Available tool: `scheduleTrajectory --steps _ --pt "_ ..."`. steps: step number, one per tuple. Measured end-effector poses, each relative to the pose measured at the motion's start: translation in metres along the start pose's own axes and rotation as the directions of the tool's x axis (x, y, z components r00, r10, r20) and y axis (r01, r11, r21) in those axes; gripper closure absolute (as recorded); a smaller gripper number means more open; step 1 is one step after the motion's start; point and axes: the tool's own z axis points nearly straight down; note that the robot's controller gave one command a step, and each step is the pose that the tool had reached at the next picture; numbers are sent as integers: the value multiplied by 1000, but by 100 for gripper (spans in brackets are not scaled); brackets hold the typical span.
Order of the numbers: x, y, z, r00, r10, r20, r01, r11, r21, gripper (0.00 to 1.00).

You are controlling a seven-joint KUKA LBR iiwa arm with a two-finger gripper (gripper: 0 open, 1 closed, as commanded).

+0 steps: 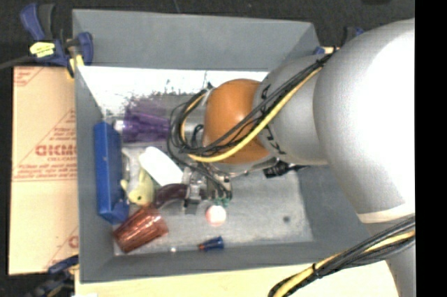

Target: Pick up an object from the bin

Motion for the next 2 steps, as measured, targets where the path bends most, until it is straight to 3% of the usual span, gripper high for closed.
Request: scheduleTrajectory --steps 2 --pt "-4 0 12 1000 25 0 -25 1000 -2 100"
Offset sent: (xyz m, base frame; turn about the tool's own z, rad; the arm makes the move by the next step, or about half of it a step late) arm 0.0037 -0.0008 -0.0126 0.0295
